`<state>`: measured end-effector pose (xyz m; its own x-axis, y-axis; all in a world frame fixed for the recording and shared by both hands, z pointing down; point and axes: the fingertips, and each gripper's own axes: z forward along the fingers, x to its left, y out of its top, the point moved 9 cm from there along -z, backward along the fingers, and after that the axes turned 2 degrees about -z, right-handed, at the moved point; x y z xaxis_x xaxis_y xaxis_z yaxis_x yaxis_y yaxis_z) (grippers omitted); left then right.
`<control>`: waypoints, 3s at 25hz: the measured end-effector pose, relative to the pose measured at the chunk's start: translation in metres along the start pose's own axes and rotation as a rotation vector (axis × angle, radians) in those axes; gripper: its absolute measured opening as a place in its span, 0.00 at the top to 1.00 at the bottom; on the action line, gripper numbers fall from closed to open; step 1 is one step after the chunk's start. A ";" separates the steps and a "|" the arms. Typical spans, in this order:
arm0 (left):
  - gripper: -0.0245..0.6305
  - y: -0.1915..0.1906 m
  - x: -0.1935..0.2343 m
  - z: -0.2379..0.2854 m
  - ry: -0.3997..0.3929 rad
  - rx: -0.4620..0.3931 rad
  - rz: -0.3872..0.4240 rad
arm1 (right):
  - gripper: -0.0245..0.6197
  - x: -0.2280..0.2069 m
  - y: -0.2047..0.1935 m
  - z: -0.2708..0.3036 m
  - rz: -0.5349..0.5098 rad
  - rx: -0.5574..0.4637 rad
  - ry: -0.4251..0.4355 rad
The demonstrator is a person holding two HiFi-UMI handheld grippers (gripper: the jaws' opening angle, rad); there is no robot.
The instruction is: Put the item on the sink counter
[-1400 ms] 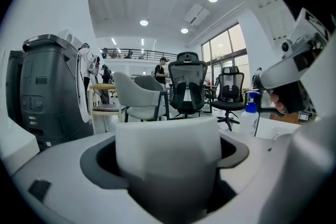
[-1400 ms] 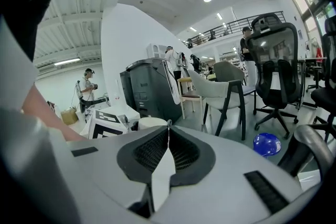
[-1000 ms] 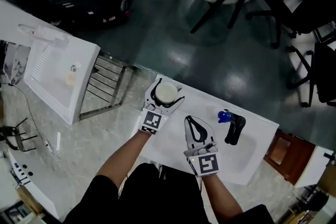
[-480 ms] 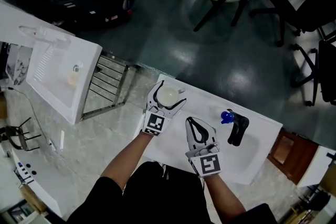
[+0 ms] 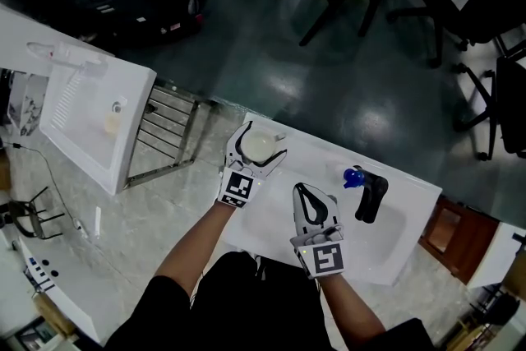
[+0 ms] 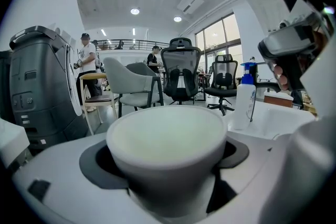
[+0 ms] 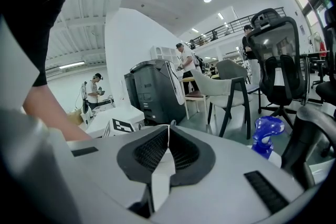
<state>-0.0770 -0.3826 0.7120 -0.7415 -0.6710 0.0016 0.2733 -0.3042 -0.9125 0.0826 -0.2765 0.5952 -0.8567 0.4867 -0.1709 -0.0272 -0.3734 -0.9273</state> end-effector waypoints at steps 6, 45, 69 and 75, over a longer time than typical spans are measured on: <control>0.24 -0.005 -0.003 -0.003 -0.049 0.012 -0.030 | 0.91 0.004 -0.007 -0.010 0.075 0.099 -0.032; 0.24 0.009 -0.109 -0.353 0.025 -0.160 -0.234 | 0.91 0.236 0.024 -0.176 -0.164 -0.063 -0.036; 0.88 0.050 -0.303 -0.572 -0.082 -0.371 -0.348 | 0.91 0.344 -0.009 -0.406 -0.155 -0.034 -0.106; 0.94 0.081 -0.398 -0.535 -0.082 -0.317 -0.258 | 0.91 0.276 -0.008 -0.474 -0.123 -0.038 -0.235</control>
<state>-0.0873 0.2212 0.4185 -0.7063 -0.6554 0.2675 -0.1265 -0.2550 -0.9586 0.0907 0.2352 0.3981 -0.9444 0.3280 0.0219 -0.1228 -0.2904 -0.9490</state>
